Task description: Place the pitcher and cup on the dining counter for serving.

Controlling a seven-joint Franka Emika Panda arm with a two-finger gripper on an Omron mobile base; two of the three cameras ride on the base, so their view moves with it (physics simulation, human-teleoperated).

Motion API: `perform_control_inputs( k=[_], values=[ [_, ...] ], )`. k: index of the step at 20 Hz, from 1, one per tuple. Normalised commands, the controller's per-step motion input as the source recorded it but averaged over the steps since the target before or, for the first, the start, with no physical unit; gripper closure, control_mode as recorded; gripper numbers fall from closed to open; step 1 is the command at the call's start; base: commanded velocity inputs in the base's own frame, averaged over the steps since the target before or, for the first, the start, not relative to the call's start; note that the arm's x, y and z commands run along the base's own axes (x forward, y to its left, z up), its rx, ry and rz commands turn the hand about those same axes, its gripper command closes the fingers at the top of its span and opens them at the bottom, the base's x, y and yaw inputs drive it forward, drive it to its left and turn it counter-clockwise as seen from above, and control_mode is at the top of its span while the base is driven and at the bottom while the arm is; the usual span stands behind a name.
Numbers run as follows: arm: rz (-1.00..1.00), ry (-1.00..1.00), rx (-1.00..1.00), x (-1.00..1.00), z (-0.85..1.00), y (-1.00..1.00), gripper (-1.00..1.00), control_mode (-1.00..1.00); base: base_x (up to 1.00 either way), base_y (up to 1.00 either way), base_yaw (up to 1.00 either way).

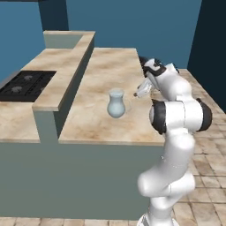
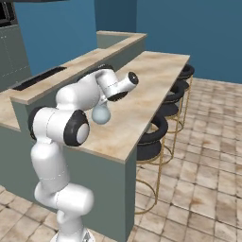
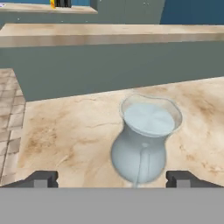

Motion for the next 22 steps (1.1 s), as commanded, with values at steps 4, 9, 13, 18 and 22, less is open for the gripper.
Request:
perform_control_inputs(
  k=[4,9,13,18,22],
  values=[
    [0.0,0.0,-0.01,-1.0,0.77,0.05,-1.0,-1.0,0.0,0.0,0.0],
    [-0.04,0.0,-0.04,-1.0,0.67,0.27,-1.0,-1.0,0.0,0.0,0.0],
    [-0.08,0.0,-0.03,-1.0,0.51,0.47,-1.0,-1.0,0.0,0.0,0.0],
    [-0.1,0.02,-0.02,-1.0,0.35,0.63,-1.0,-1.0,0.0,0.0,0.0],
    [-0.13,0.09,0.0,-1.0,0.16,0.7,-1.0,-1.0,0.0,0.0,0.0]
  ],
)
